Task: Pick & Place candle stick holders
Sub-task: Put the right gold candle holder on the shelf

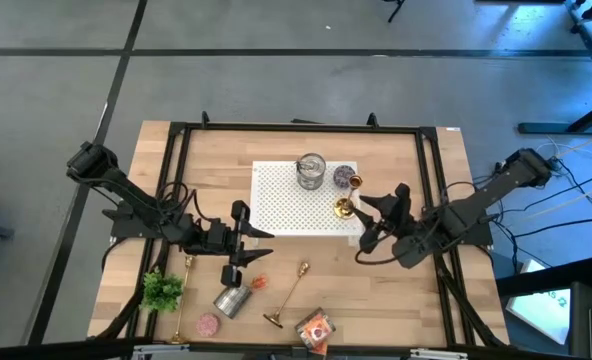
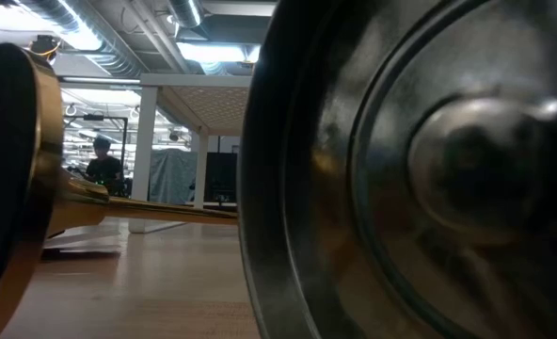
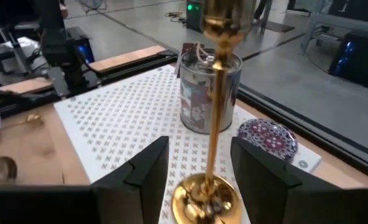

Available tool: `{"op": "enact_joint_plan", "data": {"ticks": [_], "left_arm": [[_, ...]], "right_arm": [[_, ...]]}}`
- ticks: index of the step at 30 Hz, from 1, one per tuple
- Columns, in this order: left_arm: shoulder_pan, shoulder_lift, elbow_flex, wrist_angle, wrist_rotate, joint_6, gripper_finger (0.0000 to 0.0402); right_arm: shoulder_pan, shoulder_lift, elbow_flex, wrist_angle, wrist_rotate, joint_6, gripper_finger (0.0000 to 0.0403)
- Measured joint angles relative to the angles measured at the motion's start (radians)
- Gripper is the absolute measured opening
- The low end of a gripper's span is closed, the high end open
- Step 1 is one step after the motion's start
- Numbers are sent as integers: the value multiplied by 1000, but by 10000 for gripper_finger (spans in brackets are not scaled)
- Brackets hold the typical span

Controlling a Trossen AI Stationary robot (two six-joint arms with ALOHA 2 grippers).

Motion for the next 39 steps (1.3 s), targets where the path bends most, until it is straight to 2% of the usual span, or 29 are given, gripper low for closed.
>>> {"op": "enact_joint_plan", "data": {"ticks": [3,6,12,19,25,31,36,39], "left_arm": [[0,0,0,0,0,-2,143],[0,0,0,0,0,-2,143],[0,0,0,0,2,-2,143],[0,0,0,0,5,-2,143],[0,0,0,0,6,-2,143],[0,0,0,-3,6,-2,143],[0,0,0,-8,7,-2,143],[0,0,0,-8,7,-2,143]], "right_arm": [[20,-26,0,-45,-29,31,177],[32,-48,0,-53,-113,34,177],[37,-58,0,0,-321,-25,177],[37,-58,0,72,-456,-130,177],[17,-46,1,-29,-507,-114,176],[-13,-41,1,-64,-475,-126,167],[-16,-45,-35,-10,-428,-161,115],[-38,-79,-98,62,-449,-183,73]]}}
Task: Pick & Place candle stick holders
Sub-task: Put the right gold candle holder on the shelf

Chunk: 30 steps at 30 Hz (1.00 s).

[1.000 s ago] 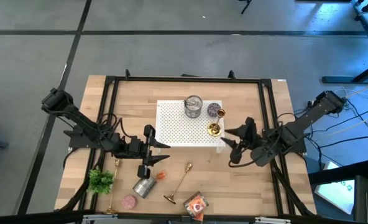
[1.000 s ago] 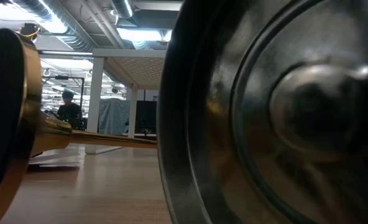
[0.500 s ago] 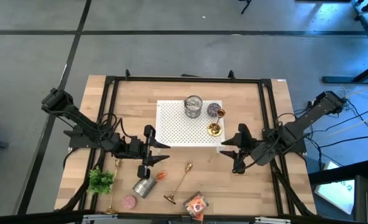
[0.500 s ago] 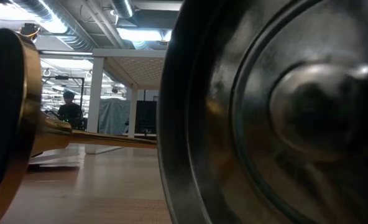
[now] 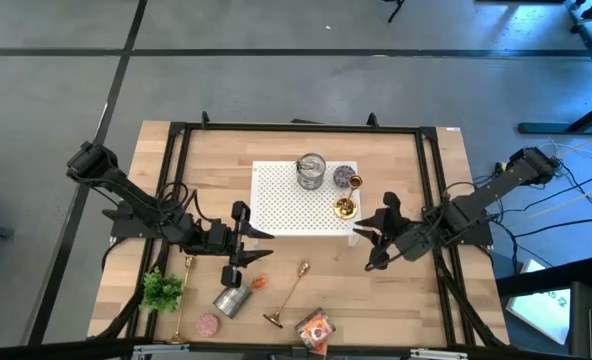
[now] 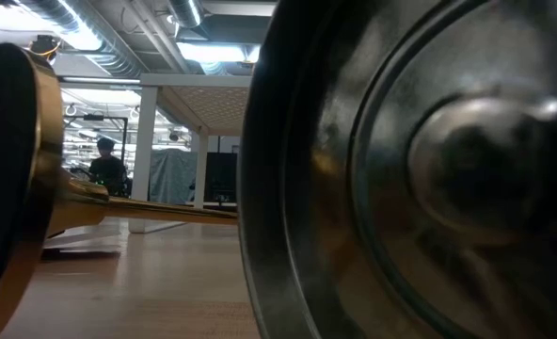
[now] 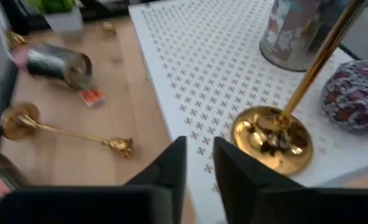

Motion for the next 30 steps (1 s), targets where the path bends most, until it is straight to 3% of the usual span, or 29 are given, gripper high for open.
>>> {"op": "enact_joint_plan", "data": {"ticks": [5,9,14,18,23,27,30], "left_arm": [[0,0,0,0,23,0,143],[1,0,0,0,23,1,143],[5,0,0,0,23,1,143],[5,0,0,0,23,0,143],[5,0,0,-1,23,-6,143],[5,0,0,-7,23,-12,143],[5,0,0,-8,23,-13,143]], "right_arm": [[-10,-23,-85,169,-95,-127,28],[-4,-25,-89,271,-216,-222,24],[14,-25,-89,318,-257,-272,24],[15,-24,-89,281,-216,-265,24],[15,-20,-150,258,25,-238,19],[0,-29,-250,407,23,-303,5],[-30,-54,-288,505,-41,-352,4]]}}
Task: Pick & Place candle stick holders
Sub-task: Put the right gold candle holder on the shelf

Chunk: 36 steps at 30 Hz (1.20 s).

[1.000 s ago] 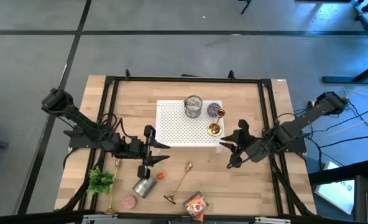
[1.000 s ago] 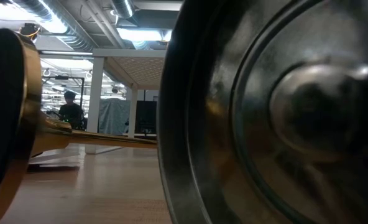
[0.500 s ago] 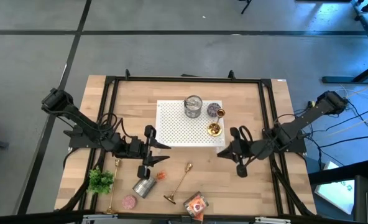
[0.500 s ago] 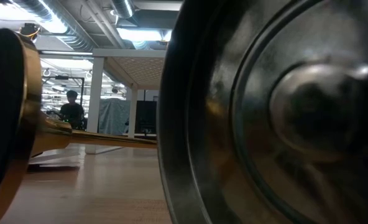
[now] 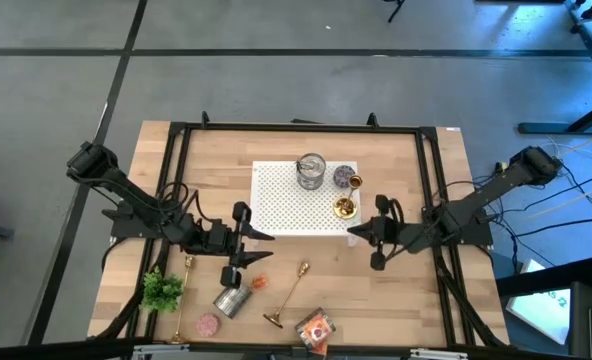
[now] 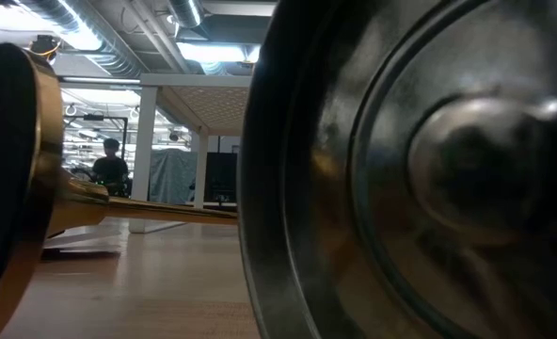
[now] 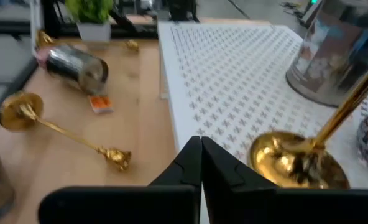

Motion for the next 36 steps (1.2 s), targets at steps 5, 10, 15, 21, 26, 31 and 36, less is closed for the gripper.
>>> {"op": "enact_joint_plan", "data": {"ticks": [5,10,15,21,26,31,36], "left_arm": [[0,0,0,0,0,0,143],[0,0,0,0,0,-3,143],[0,0,0,0,0,-9,143],[0,0,0,-8,0,-11,143],[0,0,0,-13,0,-14,143],[0,0,0,-13,0,-14,143],[0,0,0,-13,0,-14,143]], "right_arm": [[-47,-13,-16,34,-30,-9,2],[-97,-12,-62,53,-4,29,2],[-145,-11,-74,57,-28,43,1],[-170,-11,-74,68,-25,44,1],[-181,-11,-74,71,-23,50,1],[-180,-11,-74,71,9,62,1],[-180,-11,-74,69,31,63,1]]}}
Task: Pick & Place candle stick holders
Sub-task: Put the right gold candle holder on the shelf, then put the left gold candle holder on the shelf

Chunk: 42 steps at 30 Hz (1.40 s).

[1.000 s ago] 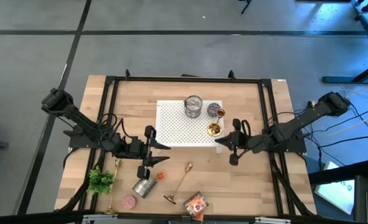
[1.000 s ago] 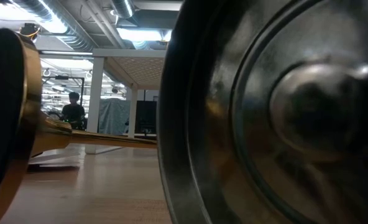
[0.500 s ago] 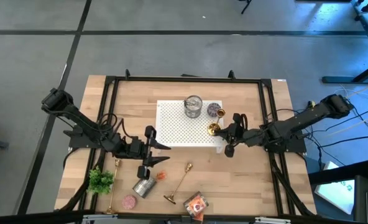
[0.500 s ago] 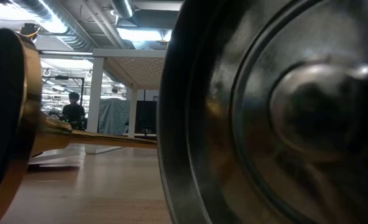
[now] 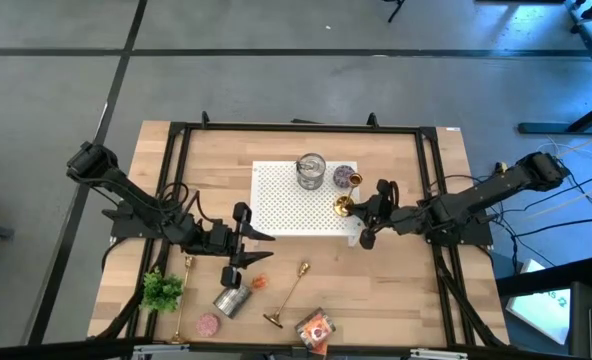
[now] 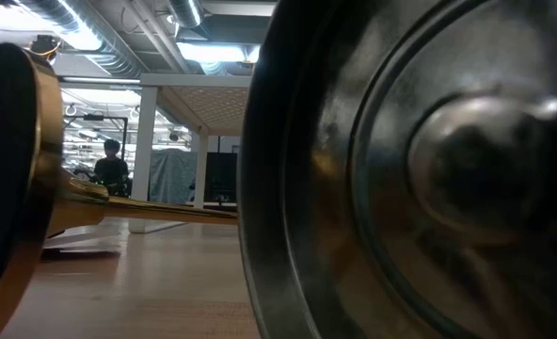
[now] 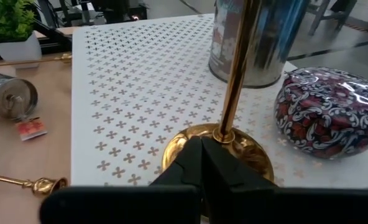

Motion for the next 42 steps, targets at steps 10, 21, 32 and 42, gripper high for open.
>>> {"op": "enact_joint_plan", "data": {"ticks": [10,21,32,42], "left_arm": [[0,0,0,0,0,0,143],[0,0,0,0,0,0,143],[-4,0,0,-1,0,1,143],[-4,0,0,-1,136,2,143]], "right_arm": [[0,0,0,-2,41,18,1],[0,0,0,-6,51,21,1],[0,0,0,-12,-60,18,1],[1,0,0,50,-364,-60,3]]}}
